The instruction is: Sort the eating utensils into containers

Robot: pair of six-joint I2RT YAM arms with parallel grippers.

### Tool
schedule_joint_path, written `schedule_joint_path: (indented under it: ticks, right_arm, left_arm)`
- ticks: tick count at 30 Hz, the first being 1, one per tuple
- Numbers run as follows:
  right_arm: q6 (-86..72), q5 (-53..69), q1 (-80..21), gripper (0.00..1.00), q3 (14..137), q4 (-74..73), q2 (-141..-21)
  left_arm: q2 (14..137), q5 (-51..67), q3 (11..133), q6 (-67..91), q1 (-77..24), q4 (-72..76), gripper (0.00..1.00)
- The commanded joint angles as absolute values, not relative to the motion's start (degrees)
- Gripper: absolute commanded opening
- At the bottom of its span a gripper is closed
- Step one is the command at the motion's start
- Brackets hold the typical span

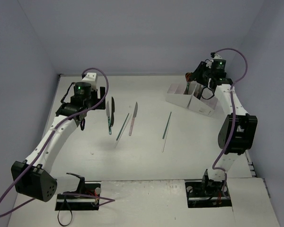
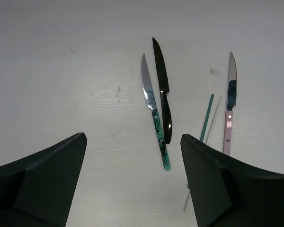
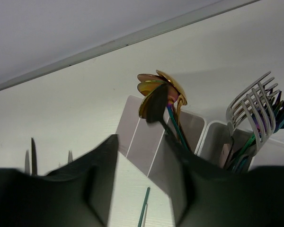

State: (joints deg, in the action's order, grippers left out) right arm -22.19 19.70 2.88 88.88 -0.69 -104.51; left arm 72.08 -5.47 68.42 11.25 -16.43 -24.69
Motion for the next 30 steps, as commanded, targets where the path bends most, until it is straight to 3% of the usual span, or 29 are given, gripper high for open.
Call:
schedule_joint_path:
  ticks: [1, 6, 15, 21, 30]
  right_arm:
    - [-20.09, 14.95, 1.37, 0.47, 89.95, 1.72, -101.32]
    - [-16.07, 3.97, -2.30, 0.51, 88.83, -2.36, -95.88]
    - [-20.28, -8.71, -14.81, 0.53, 69.78, -2.91, -85.07]
    - [-25.70, -12.55, -24.65, 0.52, 60.51, -2.86, -87.83]
    - [-30.61, -16.79, -34.51, 0.49, 59.24, -1.63, -95.47]
  left_arm:
    - [72.06, -4.58, 71.45, 12.04, -16.08, -23.72, 0.78]
    - [72.65, -4.39, 71.83, 12.13, -16.03, -24.17, 0.78]
    - [72.59, -3.43, 72.09, 12.66, -15.19, -24.08, 0.78]
    - [71.31, -3.94, 72.10, 12.27, -15.03, -24.92, 0.78]
    - [63.09, -5.70, 65.67, 11.10, -15.04, -27.33, 0.78]
